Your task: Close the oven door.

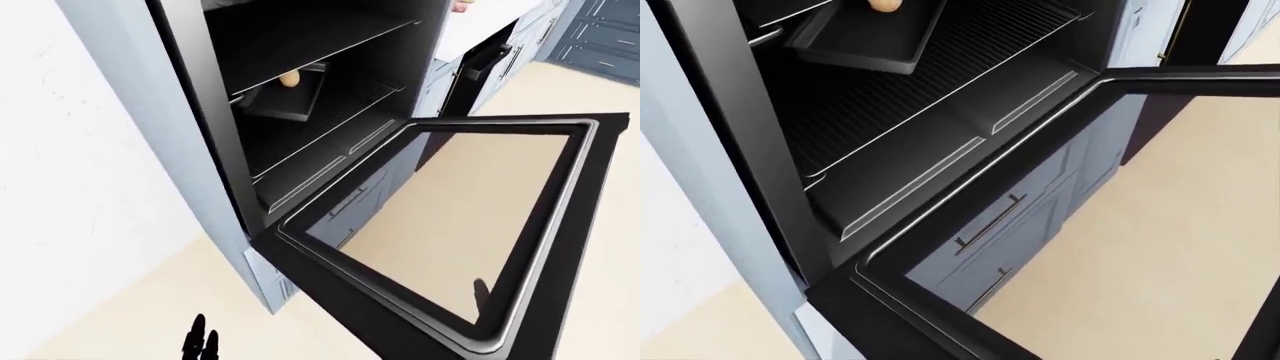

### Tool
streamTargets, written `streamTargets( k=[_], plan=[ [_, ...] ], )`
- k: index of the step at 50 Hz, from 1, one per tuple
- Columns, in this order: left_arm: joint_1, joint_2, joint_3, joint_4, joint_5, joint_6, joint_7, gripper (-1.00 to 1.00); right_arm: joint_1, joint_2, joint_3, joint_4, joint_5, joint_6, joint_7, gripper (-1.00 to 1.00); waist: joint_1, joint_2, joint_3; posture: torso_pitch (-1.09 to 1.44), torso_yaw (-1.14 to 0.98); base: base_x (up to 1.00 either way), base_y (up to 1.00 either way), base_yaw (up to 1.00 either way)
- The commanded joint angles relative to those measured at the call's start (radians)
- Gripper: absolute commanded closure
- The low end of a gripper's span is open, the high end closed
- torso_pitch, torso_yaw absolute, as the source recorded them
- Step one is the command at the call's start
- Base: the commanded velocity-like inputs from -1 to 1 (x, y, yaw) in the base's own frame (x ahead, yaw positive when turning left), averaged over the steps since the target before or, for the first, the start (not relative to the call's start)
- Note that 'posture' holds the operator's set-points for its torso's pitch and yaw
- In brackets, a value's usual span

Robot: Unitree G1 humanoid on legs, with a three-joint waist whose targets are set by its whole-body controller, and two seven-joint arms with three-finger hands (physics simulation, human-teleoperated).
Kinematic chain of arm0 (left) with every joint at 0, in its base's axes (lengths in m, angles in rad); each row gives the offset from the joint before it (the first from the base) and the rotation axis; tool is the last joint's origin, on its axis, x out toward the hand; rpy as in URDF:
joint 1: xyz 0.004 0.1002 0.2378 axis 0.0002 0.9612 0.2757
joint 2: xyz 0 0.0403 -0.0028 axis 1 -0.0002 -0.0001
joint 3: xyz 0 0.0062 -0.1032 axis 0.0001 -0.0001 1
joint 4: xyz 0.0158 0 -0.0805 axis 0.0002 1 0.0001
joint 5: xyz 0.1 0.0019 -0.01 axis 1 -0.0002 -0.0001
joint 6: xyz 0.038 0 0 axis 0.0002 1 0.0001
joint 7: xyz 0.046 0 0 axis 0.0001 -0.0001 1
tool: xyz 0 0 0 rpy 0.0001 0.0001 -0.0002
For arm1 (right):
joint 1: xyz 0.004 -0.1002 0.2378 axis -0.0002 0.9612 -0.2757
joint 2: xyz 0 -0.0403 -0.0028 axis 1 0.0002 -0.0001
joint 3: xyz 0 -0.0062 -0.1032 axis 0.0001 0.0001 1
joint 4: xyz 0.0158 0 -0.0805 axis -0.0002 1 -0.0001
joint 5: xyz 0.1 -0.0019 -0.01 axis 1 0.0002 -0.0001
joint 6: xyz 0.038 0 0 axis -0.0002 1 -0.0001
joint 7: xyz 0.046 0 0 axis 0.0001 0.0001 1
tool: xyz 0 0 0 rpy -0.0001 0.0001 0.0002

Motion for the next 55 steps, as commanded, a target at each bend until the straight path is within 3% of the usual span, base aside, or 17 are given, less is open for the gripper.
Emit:
streamTargets(
  k=[1,7,14,21,36,55],
  plan=[
    [-0.006,0.007,0.003,-0.014,-0.007,-0.021,-0.004,-1.00,0.001,-0.020,-0.003,-0.033,0.006,0.012,0.014,-1.00,0.000,0.000,-0.010,0.00,0.00,0.00,0.00,0.00],
    [-0.004,0.006,0.002,-0.013,-0.010,-0.020,-0.007,-1.00,0.047,-0.046,-0.014,-0.120,0.012,0.074,0.002,-1.00,0.002,-0.002,-0.008,0.00,0.00,0.00,0.00,0.00],
    [-0.004,0.006,0.004,-0.013,-0.013,-0.020,-0.010,-1.00,0.114,-0.032,-0.035,-0.357,-0.022,0.169,-0.084,-1.00,0.003,-0.003,-0.006,0.00,0.00,0.00,0.00,0.00],
    [-0.005,0.007,0.004,-0.013,-0.017,-0.018,-0.015,-1.00,0.186,0.002,-0.074,-0.698,-0.064,0.321,-0.210,-1.00,0.006,-0.003,-0.008,0.00,0.00,0.00,0.00,0.00],
    [-0.007,0.007,0.006,-0.013,-0.021,-0.014,-0.020,-1.00,0.217,0.081,-0.126,-1.094,-0.123,0.530,-0.329,-1.00,0.006,-0.001,-0.009,0.00,0.00,0.00,0.00,0.00],
    [-0.007,0.004,0.006,-0.013,-0.026,-0.012,-0.024,-1.00,0.176,0.116,-0.082,-1.346,-0.180,0.657,-0.456,-1.00,0.005,0.000,-0.014,0.00,0.00,0.00,0.00,0.00]
  ],
)
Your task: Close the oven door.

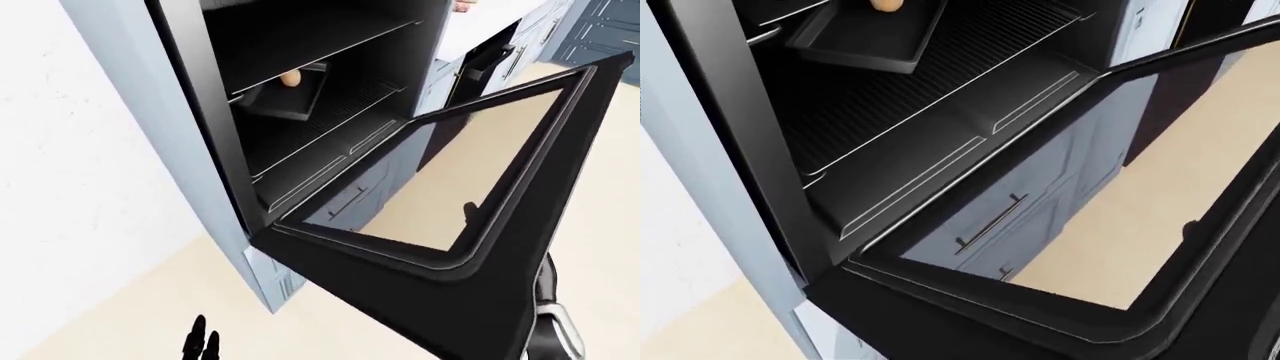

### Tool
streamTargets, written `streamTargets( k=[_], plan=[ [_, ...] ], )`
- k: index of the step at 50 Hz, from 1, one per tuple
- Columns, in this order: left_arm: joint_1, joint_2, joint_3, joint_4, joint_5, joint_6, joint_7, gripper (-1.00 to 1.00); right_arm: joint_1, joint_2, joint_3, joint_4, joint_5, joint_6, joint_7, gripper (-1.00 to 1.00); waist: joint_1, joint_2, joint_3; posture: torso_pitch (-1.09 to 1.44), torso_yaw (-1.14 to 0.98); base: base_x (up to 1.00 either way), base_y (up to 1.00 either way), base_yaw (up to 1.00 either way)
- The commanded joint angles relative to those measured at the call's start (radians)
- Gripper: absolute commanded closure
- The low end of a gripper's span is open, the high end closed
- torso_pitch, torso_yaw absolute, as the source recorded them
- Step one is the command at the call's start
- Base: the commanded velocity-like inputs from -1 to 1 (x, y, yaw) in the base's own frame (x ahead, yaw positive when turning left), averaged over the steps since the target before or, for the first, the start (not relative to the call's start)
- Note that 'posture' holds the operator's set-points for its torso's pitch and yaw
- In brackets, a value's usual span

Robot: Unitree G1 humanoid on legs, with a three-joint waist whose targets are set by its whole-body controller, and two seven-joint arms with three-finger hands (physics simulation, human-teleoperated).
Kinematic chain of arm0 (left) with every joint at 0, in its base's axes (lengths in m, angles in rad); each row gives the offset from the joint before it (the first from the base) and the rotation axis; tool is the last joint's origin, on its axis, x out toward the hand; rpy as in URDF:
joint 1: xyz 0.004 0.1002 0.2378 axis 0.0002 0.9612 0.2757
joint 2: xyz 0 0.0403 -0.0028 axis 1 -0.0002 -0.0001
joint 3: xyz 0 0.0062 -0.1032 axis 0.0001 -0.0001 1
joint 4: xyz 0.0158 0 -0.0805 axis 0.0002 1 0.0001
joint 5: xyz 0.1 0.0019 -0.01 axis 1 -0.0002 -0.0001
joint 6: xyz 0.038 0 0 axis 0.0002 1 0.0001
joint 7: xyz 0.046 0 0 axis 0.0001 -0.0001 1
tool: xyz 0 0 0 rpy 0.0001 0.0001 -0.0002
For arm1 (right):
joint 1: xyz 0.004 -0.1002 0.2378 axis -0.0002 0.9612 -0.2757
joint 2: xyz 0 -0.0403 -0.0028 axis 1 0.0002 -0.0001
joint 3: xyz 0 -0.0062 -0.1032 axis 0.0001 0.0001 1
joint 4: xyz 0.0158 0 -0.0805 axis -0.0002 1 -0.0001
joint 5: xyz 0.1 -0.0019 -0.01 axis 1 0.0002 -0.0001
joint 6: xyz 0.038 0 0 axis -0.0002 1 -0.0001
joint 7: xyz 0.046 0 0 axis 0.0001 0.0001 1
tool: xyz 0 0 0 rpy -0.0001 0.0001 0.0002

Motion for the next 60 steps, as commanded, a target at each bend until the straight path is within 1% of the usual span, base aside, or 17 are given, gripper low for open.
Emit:
streamTargets(
  k=[1,9,14,17,19,23,26,33,38,40,41,43,50,55,58,59,60],
  plan=[
    [-0.007,0.007,0.003,-0.017,-0.006,-0.024,-0.007,-1.00,-0.019,-0.010,0.004,-0.062,-0.003,-0.010,-0.007,-1.00,0.001,-0.001,-0.014,0.00,0.00,0.00,0.00,0.00],
    [-0.007,0.009,0.005,-0.016,-0.009,-0.020,-0.012,-1.00,-0.071,-0.023,0.041,-0.204,-0.043,0.082,-0.128,-1.00,0.002,-0.001,-0.015,0.00,0.00,0.00,0.00,0.00],
    [-0.004,0.006,0.007,-0.016,-0.008,-0.021,-0.015,-1.00,-0.172,-0.054,0.078,-0.260,-0.069,0.177,-0.249,-1.00,0.002,-0.002,-0.015,0.00,0.00,0.00,0.00,0.00],
    [-0.004,0.006,0.008,-0.016,-0.008,-0.020,-0.016,-1.00,-0.221,-0.077,0.096,-0.277,-0.084,0.225,-0.293,-1.00,0.003,-0.003,-0.016,0.00,0.00,0.00,0.00,0.00],
    [-0.004,0.005,0.008,-0.016,-0.009,-0.020,-0.016,-1.00,-0.291,-0.096,0.118,-0.275,-0.090,0.302,-0.353,-1.00,0.005,-0.004,-0.016,0.00,0.00,0.00,0.00,0.00],
    [-0.004,0.005,0.008,-0.016,-0.009,-0.020,-0.017,-1.00,-0.409,-0.123,0.147,-0.255,-0.086,0.394,-0.424,-1.00,0.003,-0.005,-0.015,0.00,0.00,0.00,0.00,0.00],
    [-0.005,0.006,0.010,-0.015,-0.010,-0.017,-0.019,-1.00,-0.481,-0.136,0.177,-0.229,-0.096,0.403,-0.425,-1.00,0.003,-0.006,-0.015,0.00,0.00,0.00,0.00,0.00],
    [-0.004,0.004,0.009,-0.015,-0.010,-0.018,-0.019,-1.00,-0.603,-0.149,0.213,-0.166,-0.127,0.448,-0.434,-1.00,0.005,-0.006,-0.014,0.00,0.00,0.00,0.00,0.00],
    [-0.003,0.002,0.006,-0.016,-0.010,-0.021,-0.015,-1.00,-0.696,-0.127,0.259,-0.105,-0.172,0.483,-0.452,-1.00,0.006,-0.004,-0.014,0.00,0.00,0.00,0.00,0.00],
    [-0.004,0.002,0.005,-0.016,-0.011,-0.020,-0.015,-1.00,-0.766,-0.115,0.294,-0.066,-0.200,0.506,-0.449,-1.00,0.006,-0.003,-0.014,0.00,0.00,0.00,0.00,0.00],
    [-0.004,0.001,0.004,-0.016,-0.011,-0.020,-0.015,-1.00,-0.798,-0.108,0.301,-0.046,-0.208,0.520,-0.446,-1.00,0.006,-0.002,-0.014,0.00,0.00,0.00,0.00,0.00],
    [-0.003,0.001,0.005,-0.016,-0.014,-0.020,-0.018,-1.00,-0.870,-0.094,0.342,0.002,-0.252,0.541,-0.419,-1.00,0.004,0.001,-0.015,0.00,0.00,0.00,0.00,0.00],
    [-0.004,0.004,0.007,-0.016,-0.019,-0.017,-0.022,-1.00,-1.043,-0.034,0.390,0.200,-0.414,0.501,-0.339,-1.00,0.001,0.012,-0.014,0.00,0.00,0.00,0.00,0.00],
    [-0.005,0.004,0.008,-0.016,-0.020,-0.017,-0.025,-1.00,-1.157,0.013,0.410,0.340,-0.505,0.470,-0.301,-1.00,0.001,0.019,-0.014,0.00,0.00,0.00,0.00,0.00],
    [-0.005,0.005,0.009,-0.016,-0.021,-0.016,-0.026,-1.00,-1.247,0.036,0.428,0.489,-0.592,0.431,-0.302,-1.00,0.000,0.023,-0.014,0.00,0.00,0.00,0.00,0.00],
    [-0.006,0.005,0.010,-0.016,-0.023,-0.016,-0.028,-1.00,-1.269,0.046,0.447,0.526,-0.628,0.414,-0.289,-1.00,0.000,0.024,-0.014,0.00,0.00,0.00,0.00,0.00],
    [-0.005,0.006,0.011,-0.015,-0.023,-0.016,-0.030,-1.00,-1.291,0.061,0.448,0.571,-0.651,0.407,-0.290,-1.00,0.000,0.026,-0.014,0.00,0.00,0.00,0.00,0.00]
  ],
)
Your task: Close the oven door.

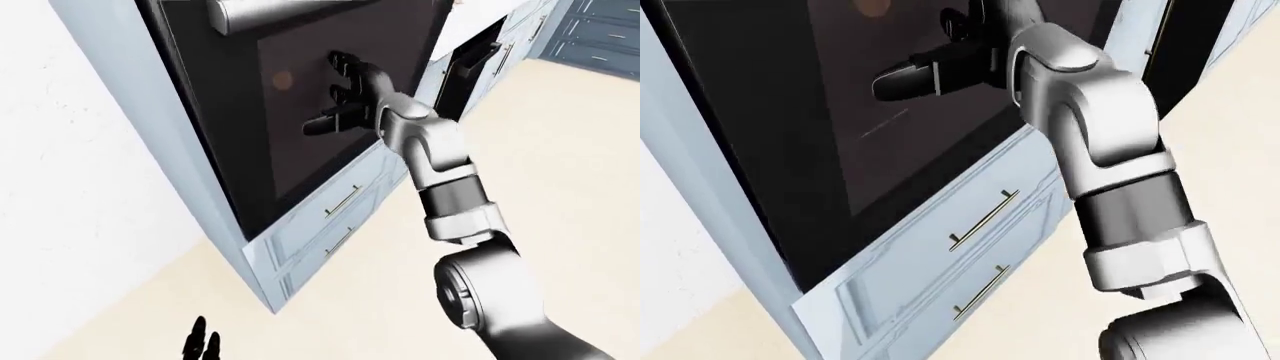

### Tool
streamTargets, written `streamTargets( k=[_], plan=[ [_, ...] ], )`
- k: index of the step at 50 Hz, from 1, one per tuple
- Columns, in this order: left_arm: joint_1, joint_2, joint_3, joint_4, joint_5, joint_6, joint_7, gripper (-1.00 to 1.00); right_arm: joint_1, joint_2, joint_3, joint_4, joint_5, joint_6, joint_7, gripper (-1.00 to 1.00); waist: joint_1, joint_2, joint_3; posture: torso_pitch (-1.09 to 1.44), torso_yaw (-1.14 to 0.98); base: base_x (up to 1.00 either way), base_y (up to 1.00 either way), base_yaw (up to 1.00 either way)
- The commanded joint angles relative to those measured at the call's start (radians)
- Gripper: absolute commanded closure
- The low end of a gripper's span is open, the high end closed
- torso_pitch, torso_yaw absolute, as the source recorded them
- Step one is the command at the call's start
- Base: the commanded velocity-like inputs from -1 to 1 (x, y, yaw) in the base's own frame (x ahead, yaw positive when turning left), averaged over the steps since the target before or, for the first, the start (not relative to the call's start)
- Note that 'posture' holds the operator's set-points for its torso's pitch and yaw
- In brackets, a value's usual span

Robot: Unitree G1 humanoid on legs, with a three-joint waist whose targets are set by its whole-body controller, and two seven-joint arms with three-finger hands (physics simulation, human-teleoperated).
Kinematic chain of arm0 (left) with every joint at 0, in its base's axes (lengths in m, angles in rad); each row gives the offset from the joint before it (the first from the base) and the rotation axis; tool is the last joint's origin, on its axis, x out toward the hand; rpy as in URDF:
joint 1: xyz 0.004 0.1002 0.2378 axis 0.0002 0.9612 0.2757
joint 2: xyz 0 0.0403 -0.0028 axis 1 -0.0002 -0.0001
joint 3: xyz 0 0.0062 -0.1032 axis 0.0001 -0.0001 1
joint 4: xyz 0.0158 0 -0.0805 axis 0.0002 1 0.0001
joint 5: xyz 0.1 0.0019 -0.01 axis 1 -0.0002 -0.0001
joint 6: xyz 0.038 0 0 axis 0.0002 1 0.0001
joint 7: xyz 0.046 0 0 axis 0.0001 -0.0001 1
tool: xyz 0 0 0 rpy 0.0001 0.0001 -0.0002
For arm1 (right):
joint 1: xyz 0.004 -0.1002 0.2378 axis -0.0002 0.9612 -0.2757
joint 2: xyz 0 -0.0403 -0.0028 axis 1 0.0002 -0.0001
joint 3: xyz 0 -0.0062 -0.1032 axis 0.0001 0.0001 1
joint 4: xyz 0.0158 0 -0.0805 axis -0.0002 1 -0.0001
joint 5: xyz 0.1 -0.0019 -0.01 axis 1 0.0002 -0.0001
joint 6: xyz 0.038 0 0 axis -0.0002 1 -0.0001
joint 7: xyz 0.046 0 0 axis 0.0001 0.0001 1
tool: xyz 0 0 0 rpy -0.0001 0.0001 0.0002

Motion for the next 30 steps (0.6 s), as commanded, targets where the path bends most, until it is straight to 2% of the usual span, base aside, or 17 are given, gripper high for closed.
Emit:
streamTargets(
  k=[1,5,12,16,21,30],
  plan=[
    [-0.006,0.010,0.003,-0.016,-0.005,-0.024,-0.007,-1.00,-0.065,0.015,0.001,0.023,-0.073,-0.058,0.009,-1.00,0.000,0.007,-0.020,0.00,0.00,0.00,0.00,0.00],
    [-0.007,0.011,0.006,-0.016,-0.006,-0.022,-0.009,-1.00,-0.150,0.062,0.002,0.182,-0.144,-0.122,0.005,-1.00,0.000,0.012,-0.021,0.00,0.00,0.00,0.00,0.00],
    [-0.007,0.009,0.007,-0.016,-0.006,-0.022,-0.008,-1.00,-0.320,0.116,-0.025,0.527,-0.192,-0.277,-0.040,-1.00,-0.001,0.023,-0.020,0.00,0.00,0.00,0.00,0.00],
    [-0.008,0.008,0.008,-0.017,-0.009,-0.022,-0.010,-1.00,-0.345,0.151,-0.011,0.596,-0.231,-0.309,-0.050,-1.00,0.000,0.026,-0.018,0.00,0.00,0.00,0.00,0.00],
    [-0.009,0.008,0.006,-0.017,-0.011,-0.021,-0.010,-1.00,-0.370,0.180,-0.018,0.668,-0.274,-0.340,-0.064,-1.00,-0.003,0.030,-0.016,0.00,0.00,0.00,0.00,0.00],
    [-0.007,0.008,0.007,-0.017,-0.017,-0.021,-0.013,-1.00,-0.389,0.252,-0.031,0.682,-0.298,-0.332,-0.084,-1.00,-0.006,0.035,-0.011,0.00,0.00,0.00,0.00,0.00]
  ],
)
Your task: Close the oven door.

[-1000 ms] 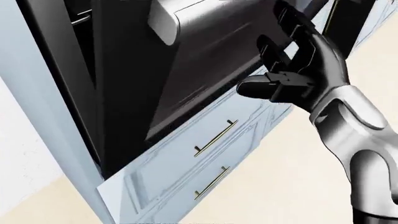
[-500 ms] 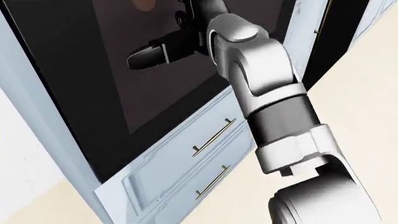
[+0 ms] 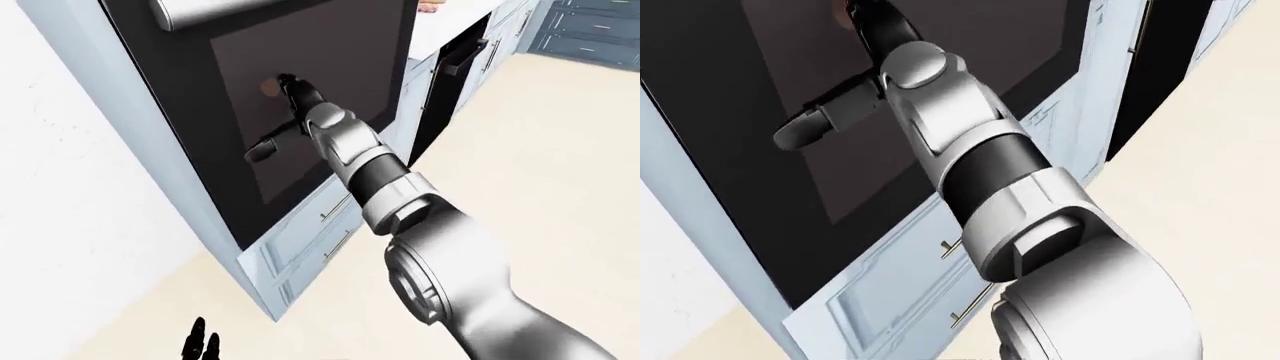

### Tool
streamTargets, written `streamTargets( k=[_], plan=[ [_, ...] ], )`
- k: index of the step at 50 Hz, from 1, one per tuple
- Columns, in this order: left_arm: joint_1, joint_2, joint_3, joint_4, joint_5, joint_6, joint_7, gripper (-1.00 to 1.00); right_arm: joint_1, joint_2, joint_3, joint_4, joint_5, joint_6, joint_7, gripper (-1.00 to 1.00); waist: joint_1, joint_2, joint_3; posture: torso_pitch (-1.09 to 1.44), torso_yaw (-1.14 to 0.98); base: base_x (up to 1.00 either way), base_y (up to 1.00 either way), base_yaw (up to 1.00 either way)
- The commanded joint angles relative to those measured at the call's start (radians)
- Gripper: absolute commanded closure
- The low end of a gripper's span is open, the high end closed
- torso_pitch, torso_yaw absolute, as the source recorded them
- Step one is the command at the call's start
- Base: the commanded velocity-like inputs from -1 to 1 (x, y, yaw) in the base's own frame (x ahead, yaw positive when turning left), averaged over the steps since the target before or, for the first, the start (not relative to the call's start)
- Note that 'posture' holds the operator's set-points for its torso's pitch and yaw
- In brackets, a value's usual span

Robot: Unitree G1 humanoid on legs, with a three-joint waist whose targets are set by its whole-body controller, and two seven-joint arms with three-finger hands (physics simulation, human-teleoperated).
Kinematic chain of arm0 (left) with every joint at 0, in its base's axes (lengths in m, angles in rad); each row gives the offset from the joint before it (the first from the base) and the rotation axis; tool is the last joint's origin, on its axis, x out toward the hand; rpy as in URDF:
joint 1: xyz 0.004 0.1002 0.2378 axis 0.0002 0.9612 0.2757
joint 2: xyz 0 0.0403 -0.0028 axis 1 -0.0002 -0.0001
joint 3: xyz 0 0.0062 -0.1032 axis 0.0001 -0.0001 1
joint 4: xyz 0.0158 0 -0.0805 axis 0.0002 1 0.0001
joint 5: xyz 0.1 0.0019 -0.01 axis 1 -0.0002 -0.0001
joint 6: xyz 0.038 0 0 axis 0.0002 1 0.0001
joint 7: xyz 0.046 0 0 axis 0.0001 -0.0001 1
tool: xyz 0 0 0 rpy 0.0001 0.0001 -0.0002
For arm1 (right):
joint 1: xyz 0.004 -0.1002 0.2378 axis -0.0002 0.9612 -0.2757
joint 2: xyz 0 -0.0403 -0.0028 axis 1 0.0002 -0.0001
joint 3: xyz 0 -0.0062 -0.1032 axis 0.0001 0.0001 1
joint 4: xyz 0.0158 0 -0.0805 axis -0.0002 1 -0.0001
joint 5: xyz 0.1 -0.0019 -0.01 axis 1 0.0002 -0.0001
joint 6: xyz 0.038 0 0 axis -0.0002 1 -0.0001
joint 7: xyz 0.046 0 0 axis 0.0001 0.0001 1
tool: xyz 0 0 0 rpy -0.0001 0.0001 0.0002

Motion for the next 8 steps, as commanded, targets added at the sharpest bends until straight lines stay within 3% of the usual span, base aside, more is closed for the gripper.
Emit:
streamTargets(
  k=[1,8],
  plan=[
    [-0.008,0.010,0.003,-0.018,-0.005,-0.023,-0.006,-1.00,-0.045,0.019,0.003,-0.047,0.005,-0.028,0.013,-1.00,0.005,0.006,-0.021,0.00,0.00,0.00,0.00,0.00],
    [-0.006,0.011,0.003,-0.017,-0.005,-0.024,-0.008,-1.00,-0.040,0.033,0.010,-0.047,-0.003,-0.027,0.015,-1.00,0.003,0.007,-0.018,0.00,0.00,0.00,0.00,0.00]
  ],
)
